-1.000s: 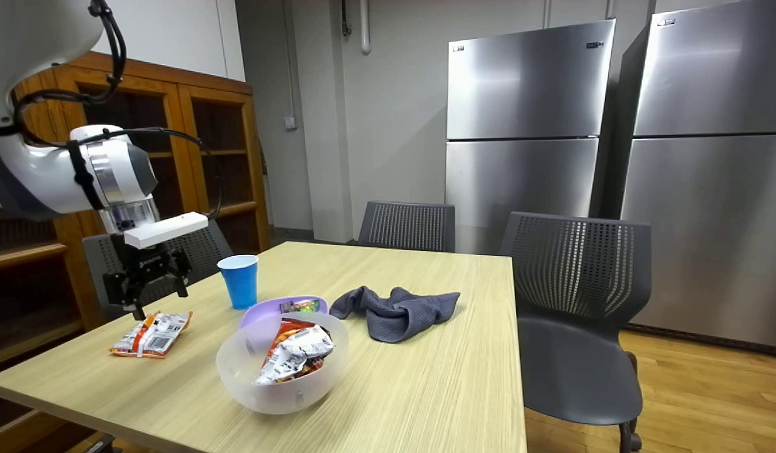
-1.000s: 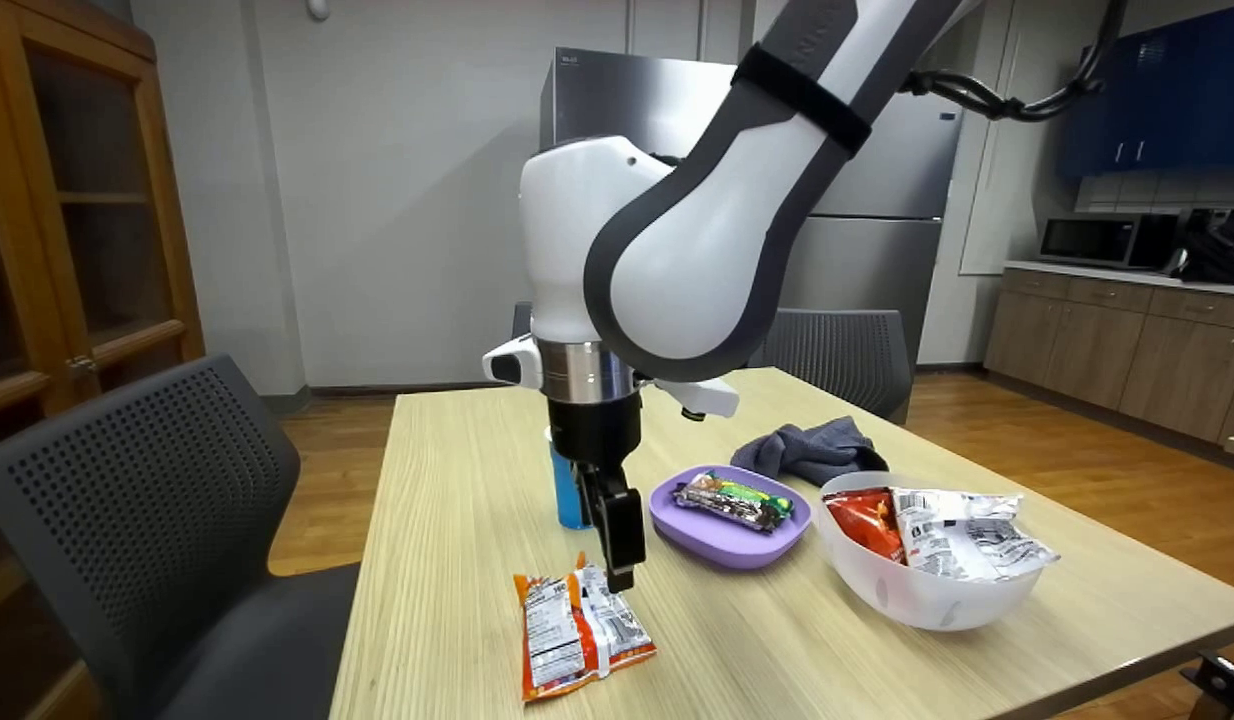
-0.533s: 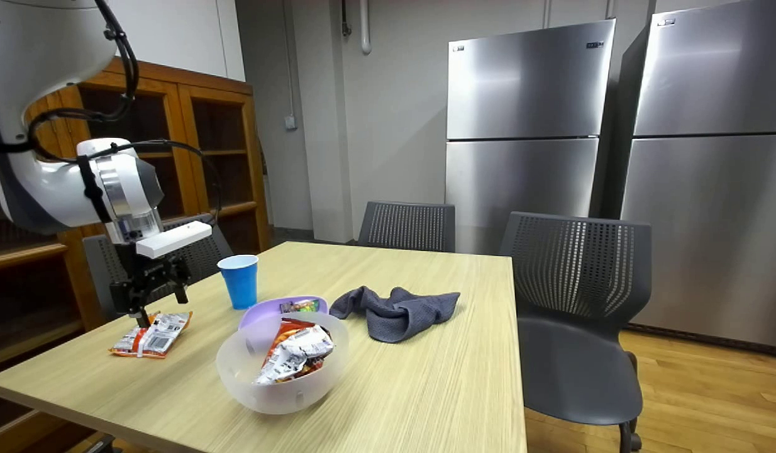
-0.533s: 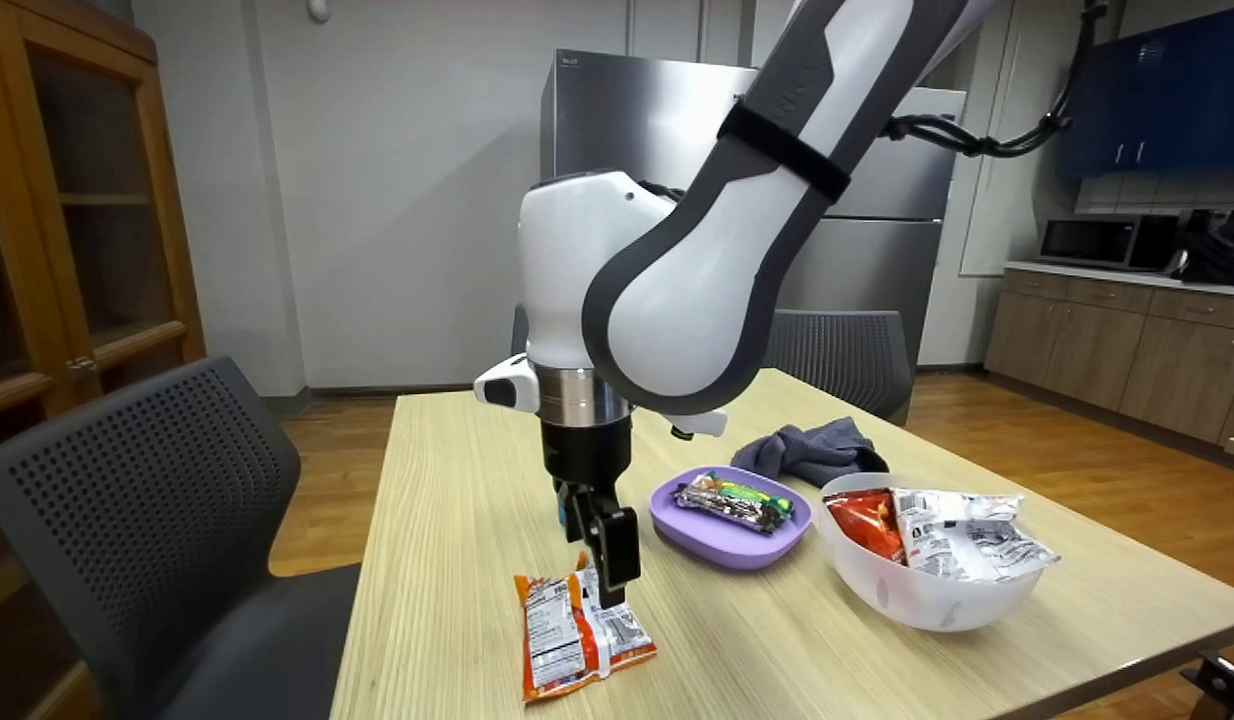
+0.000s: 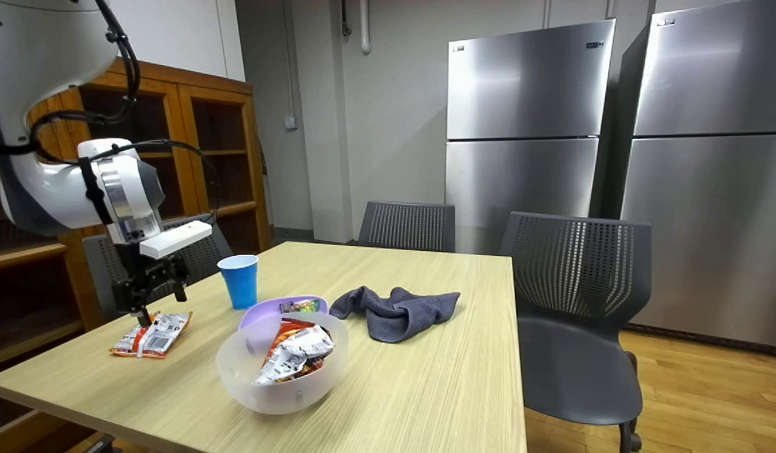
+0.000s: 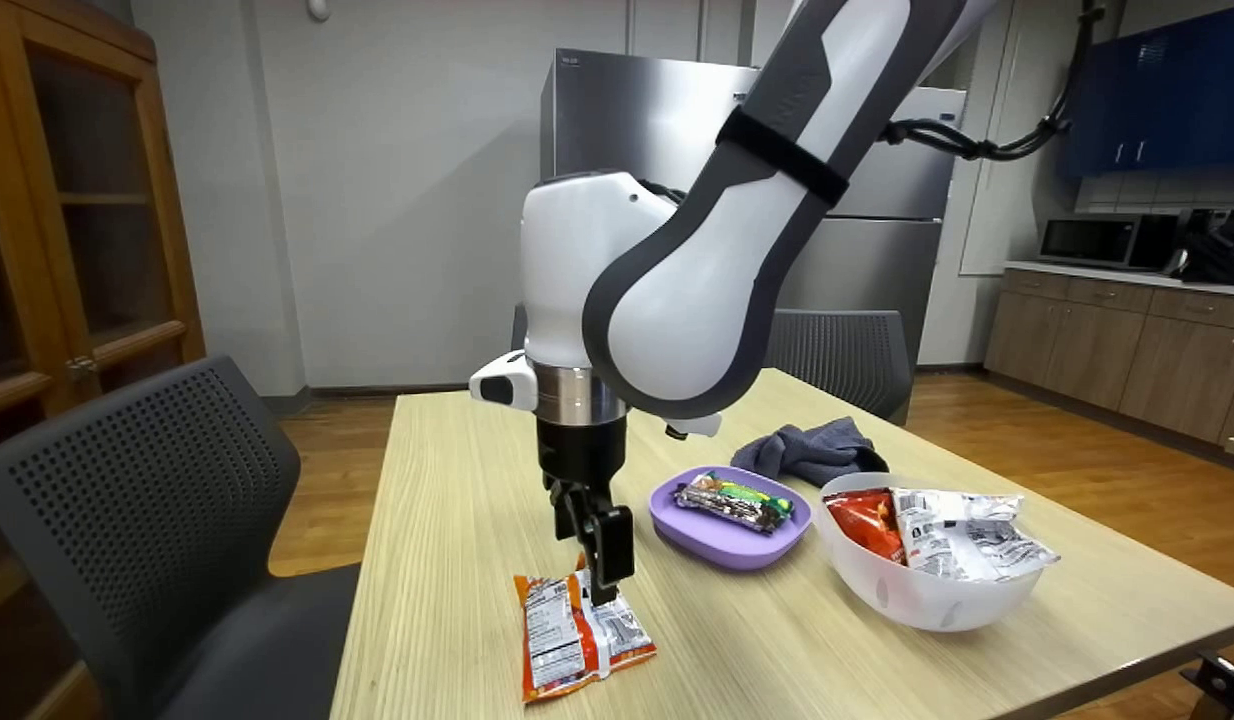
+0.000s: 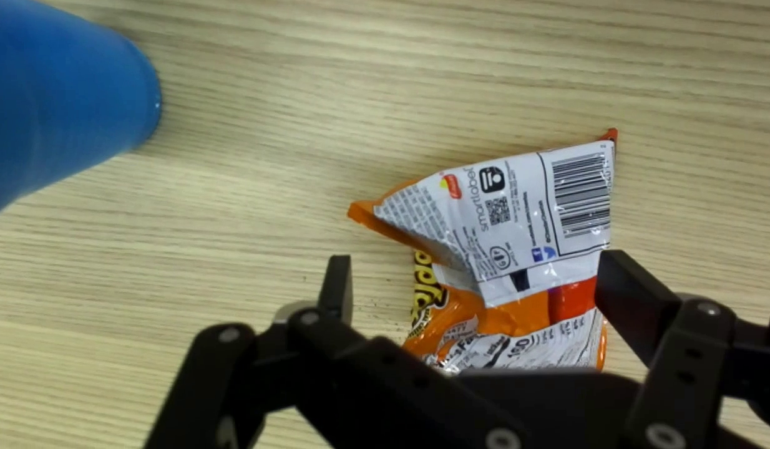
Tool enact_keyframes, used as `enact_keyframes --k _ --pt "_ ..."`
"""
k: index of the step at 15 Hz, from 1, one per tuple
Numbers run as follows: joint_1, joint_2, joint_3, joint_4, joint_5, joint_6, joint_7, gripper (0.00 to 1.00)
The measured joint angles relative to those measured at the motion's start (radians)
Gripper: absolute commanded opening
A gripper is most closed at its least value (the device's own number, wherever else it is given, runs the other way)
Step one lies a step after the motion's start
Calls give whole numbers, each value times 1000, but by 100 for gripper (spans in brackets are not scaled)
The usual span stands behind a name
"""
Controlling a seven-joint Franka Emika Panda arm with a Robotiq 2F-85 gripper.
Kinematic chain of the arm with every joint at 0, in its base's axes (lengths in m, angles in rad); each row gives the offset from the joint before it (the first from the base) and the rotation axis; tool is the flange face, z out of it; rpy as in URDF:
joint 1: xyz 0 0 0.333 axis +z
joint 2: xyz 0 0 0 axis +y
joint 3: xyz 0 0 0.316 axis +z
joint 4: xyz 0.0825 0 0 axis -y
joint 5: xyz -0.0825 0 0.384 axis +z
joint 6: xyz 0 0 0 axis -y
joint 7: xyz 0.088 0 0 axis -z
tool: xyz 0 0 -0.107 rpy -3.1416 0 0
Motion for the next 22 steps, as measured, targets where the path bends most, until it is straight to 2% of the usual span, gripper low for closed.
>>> enact_keyframes --k 6,7,8,10,18,20,22 --pt "-2 26 0 12 0 5 -36 100" --pt "-3 31 0 15 0 6 -41 96" --pt "-3 35 0 18 0 6 -45 74" --pt "-4 38 0 20 0 6 -53 69" --pt "-8 41 0 25 0 6 -69 6" --pt "-8 42 0 27 0 6 -69 0" --pt "-8 41 0 30 0 6 -69 2"
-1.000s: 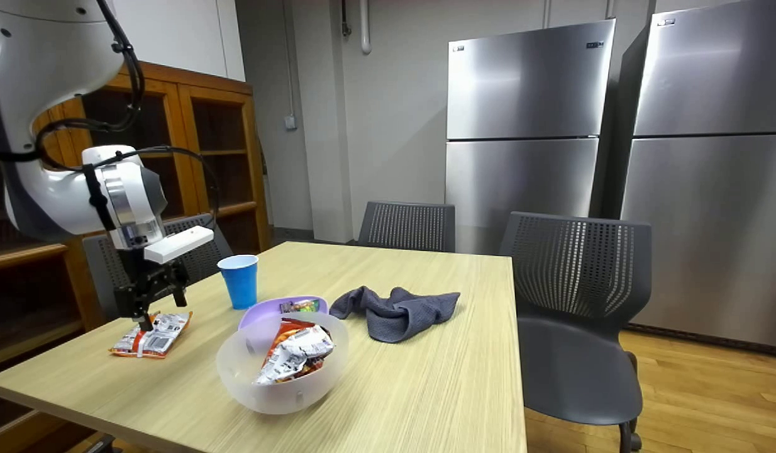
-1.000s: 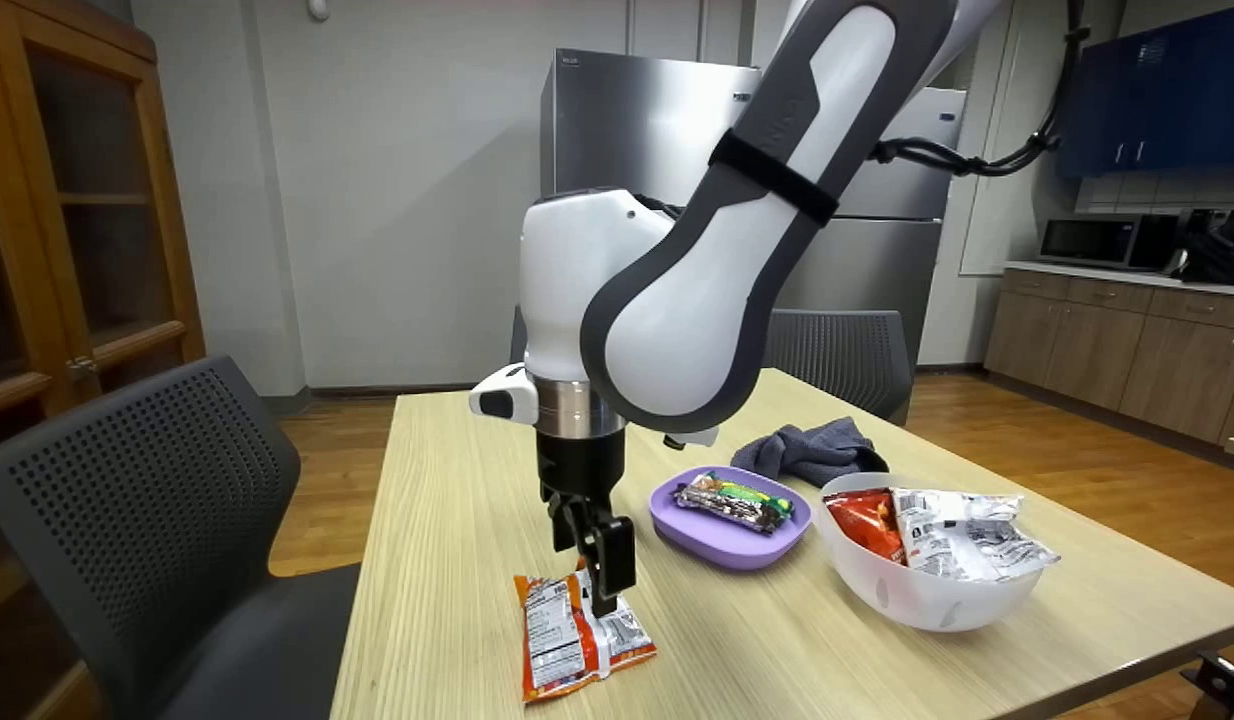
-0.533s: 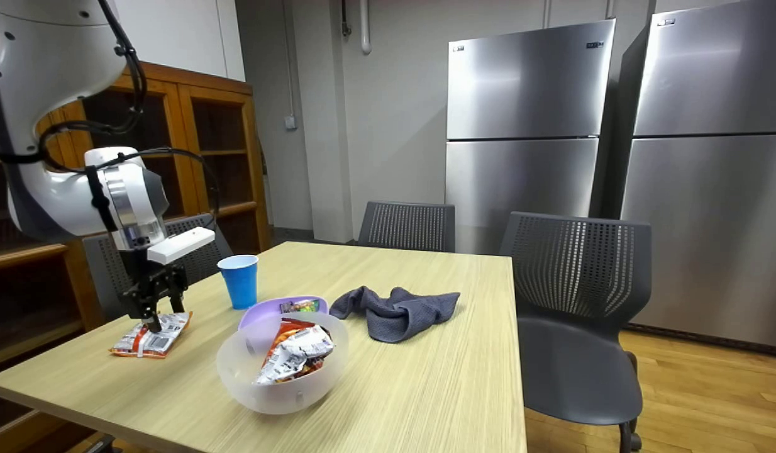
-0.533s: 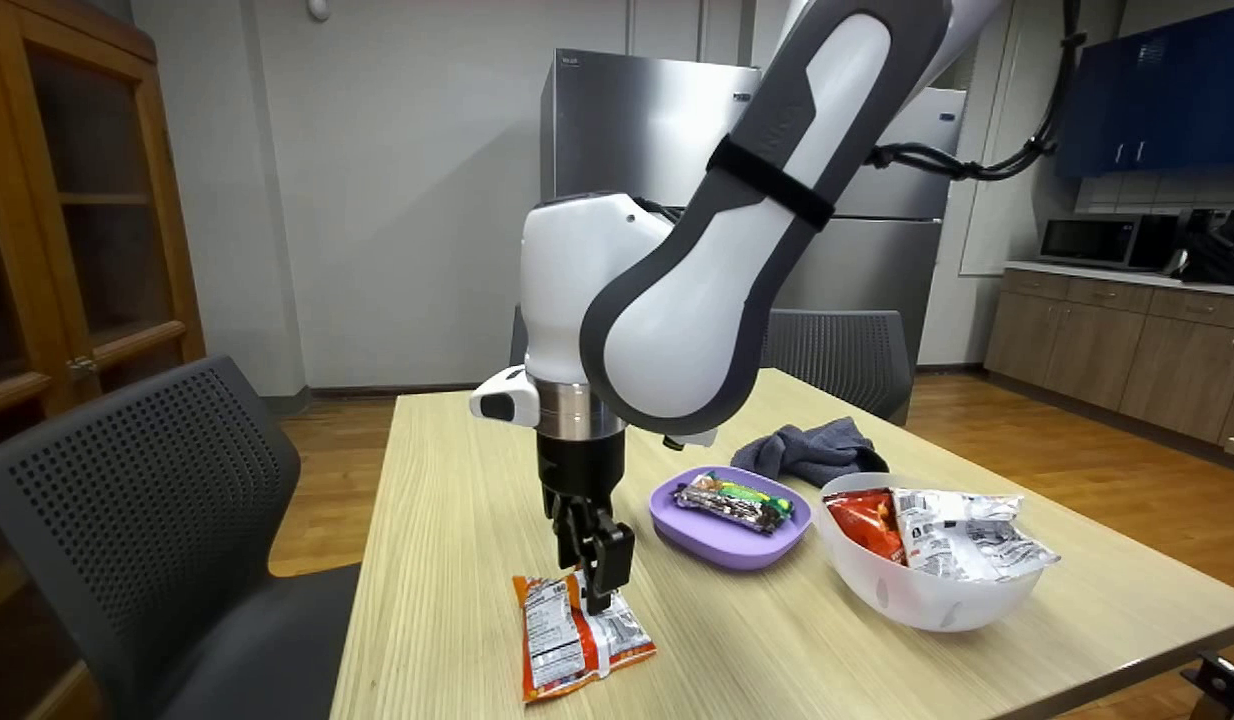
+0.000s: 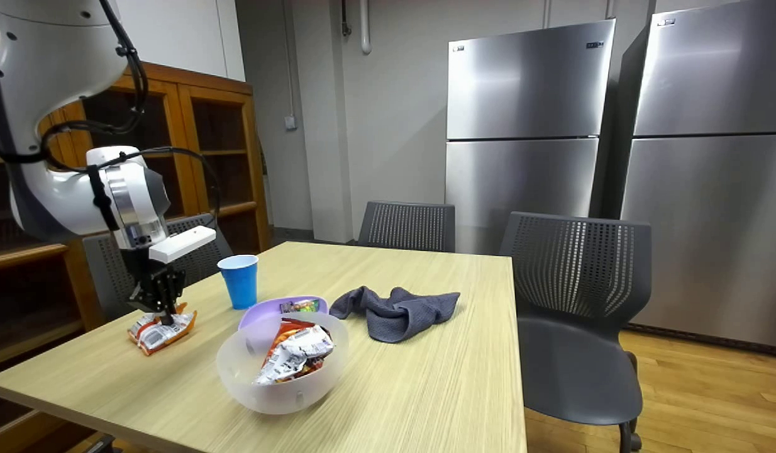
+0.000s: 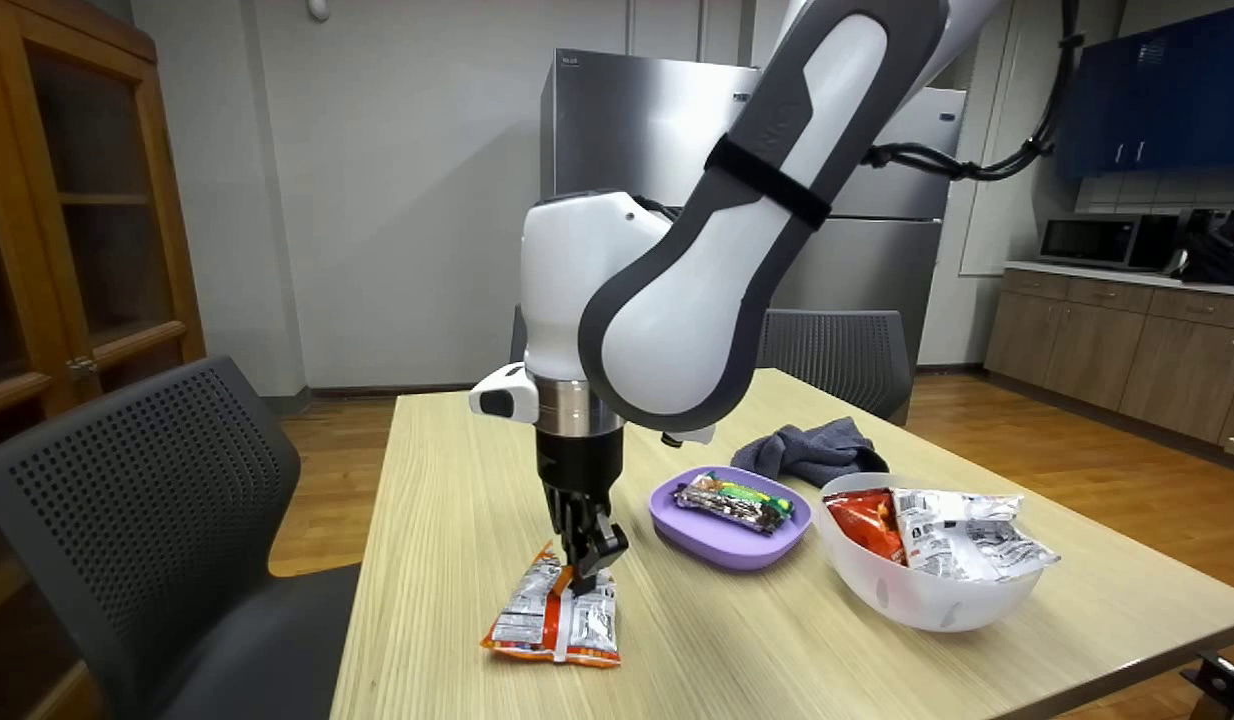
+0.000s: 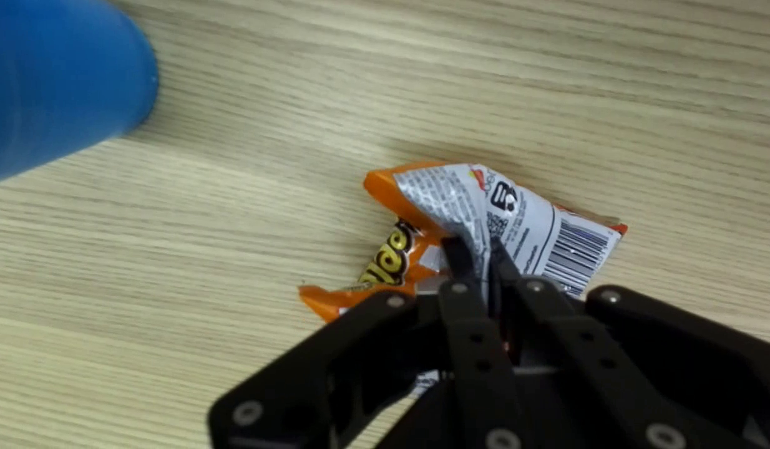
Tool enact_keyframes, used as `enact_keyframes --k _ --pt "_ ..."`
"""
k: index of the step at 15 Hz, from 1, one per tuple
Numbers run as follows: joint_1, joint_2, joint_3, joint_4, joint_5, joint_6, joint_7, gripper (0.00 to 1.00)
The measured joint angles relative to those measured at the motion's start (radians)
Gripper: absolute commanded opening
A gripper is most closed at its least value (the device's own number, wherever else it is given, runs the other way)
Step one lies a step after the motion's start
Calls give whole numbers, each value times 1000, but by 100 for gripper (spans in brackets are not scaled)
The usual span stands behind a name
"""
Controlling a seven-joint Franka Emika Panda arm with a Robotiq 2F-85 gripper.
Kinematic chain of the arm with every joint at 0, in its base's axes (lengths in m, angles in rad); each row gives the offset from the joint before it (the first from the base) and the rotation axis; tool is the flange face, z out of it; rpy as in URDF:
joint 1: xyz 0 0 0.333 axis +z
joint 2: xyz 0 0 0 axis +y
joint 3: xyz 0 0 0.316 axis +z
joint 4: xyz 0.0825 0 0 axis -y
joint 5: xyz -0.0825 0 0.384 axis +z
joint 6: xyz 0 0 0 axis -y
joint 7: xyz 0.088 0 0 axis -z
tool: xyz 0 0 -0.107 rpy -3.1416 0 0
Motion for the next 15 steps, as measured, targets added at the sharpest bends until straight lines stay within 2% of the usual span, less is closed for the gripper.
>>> enact_keyframes --k 9,15 --pt "0 -19 1 4 8 -1 -1 0" --pt "-20 -110 7 -34 98 -19 0 0"
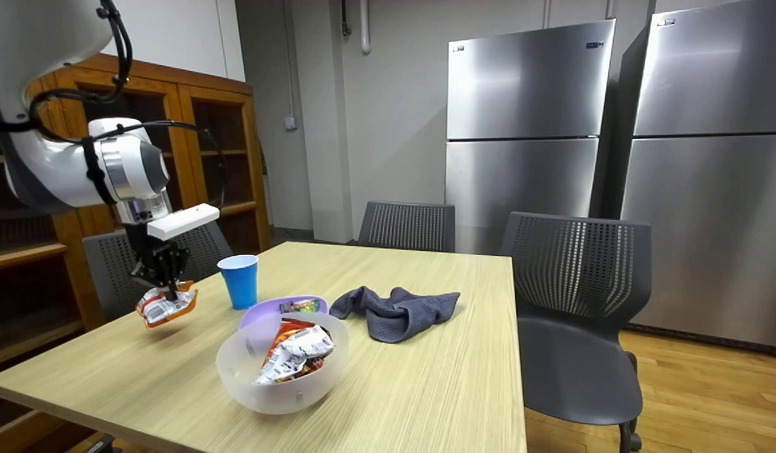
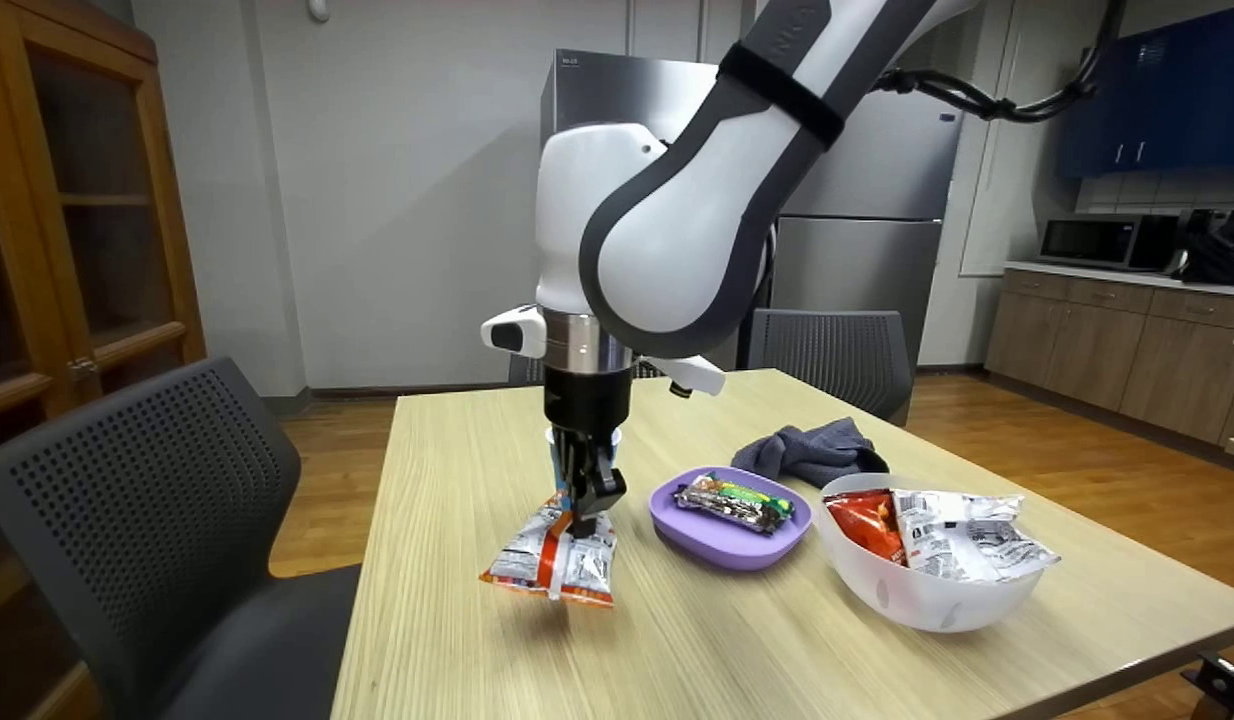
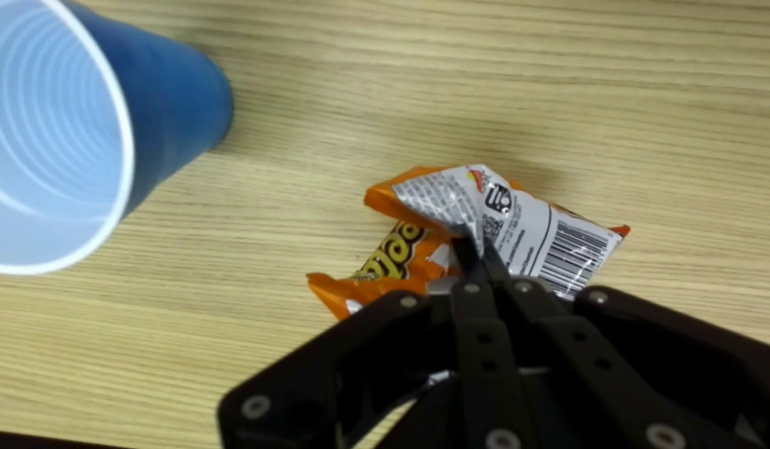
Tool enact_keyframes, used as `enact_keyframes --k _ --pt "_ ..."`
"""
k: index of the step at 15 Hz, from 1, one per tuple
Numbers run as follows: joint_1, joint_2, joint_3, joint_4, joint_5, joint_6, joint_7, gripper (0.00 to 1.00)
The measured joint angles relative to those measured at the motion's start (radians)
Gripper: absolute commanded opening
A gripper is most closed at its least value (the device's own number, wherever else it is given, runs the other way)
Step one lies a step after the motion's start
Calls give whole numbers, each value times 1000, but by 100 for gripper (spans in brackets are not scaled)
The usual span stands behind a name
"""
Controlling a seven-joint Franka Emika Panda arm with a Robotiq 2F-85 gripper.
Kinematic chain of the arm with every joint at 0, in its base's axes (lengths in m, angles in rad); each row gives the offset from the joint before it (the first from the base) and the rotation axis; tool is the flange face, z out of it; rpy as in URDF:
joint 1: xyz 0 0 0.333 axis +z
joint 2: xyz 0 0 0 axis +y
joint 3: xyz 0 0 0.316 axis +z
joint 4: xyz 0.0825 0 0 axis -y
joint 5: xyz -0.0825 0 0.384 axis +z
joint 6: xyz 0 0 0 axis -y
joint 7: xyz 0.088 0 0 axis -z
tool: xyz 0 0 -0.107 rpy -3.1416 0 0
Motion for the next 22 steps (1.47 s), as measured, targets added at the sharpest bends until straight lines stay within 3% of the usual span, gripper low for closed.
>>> enact_keyframes --k 13,22 --pt "-86 -273 14 -192 200 -8 2 0" --pt "-97 -508 -57 -366 249 -6 18 0"
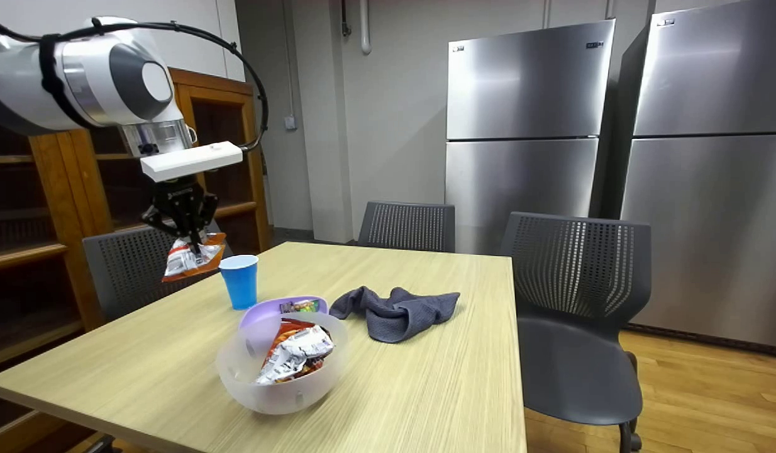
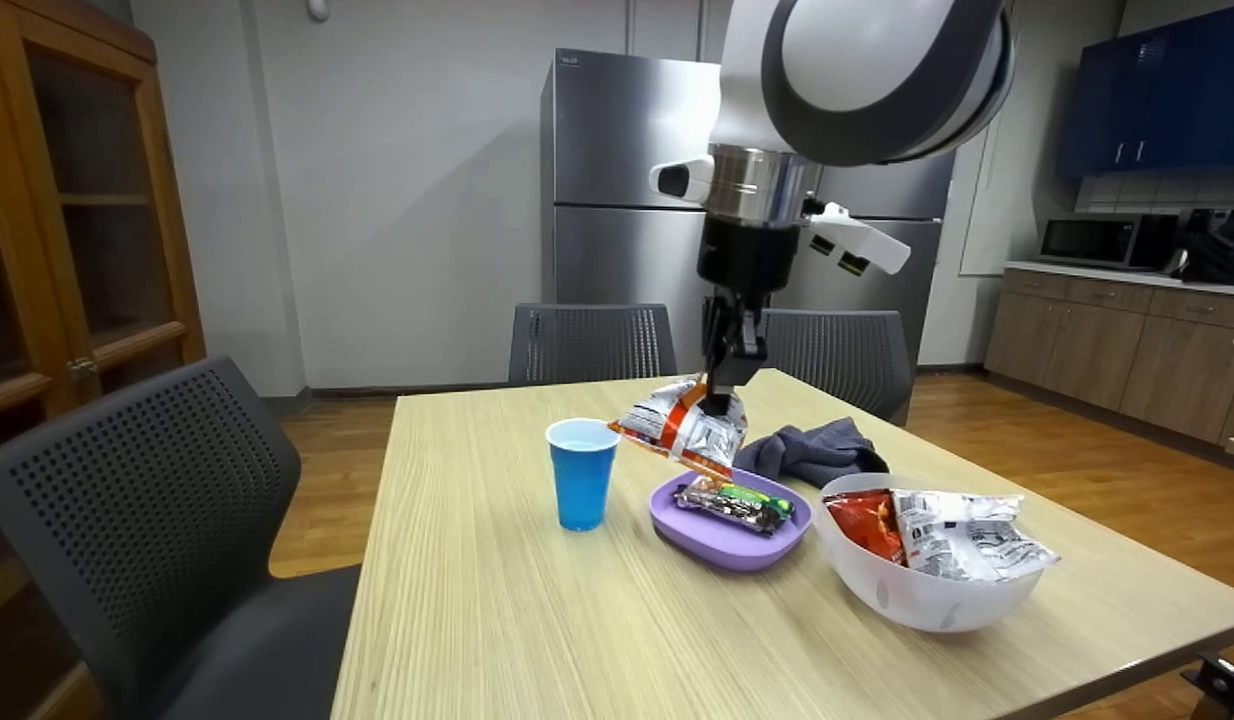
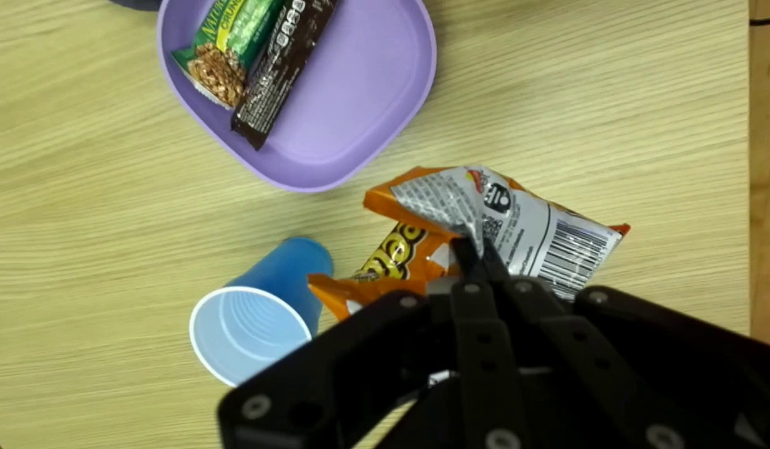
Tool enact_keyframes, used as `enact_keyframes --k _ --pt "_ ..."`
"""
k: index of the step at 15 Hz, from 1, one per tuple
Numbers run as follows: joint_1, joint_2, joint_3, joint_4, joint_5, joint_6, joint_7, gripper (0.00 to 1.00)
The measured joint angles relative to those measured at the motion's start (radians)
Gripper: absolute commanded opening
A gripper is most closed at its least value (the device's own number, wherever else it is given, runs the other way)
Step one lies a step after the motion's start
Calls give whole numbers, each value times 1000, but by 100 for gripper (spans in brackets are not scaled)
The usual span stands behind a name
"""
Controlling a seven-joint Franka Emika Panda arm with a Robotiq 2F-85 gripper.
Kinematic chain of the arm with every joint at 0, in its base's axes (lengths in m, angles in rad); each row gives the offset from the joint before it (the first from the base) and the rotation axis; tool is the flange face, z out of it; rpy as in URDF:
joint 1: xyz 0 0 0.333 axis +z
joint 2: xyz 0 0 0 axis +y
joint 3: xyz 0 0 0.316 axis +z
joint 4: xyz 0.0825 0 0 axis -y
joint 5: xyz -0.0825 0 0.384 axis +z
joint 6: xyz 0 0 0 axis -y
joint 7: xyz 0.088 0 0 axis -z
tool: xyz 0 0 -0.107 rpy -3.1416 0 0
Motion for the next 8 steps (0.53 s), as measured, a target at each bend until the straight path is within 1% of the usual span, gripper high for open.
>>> enact_keyframes --k 5,8 --pt "0 -109 -49 -115 0 4 31 0" --pt "0 -163 -89 -184 -1 6 61 0"
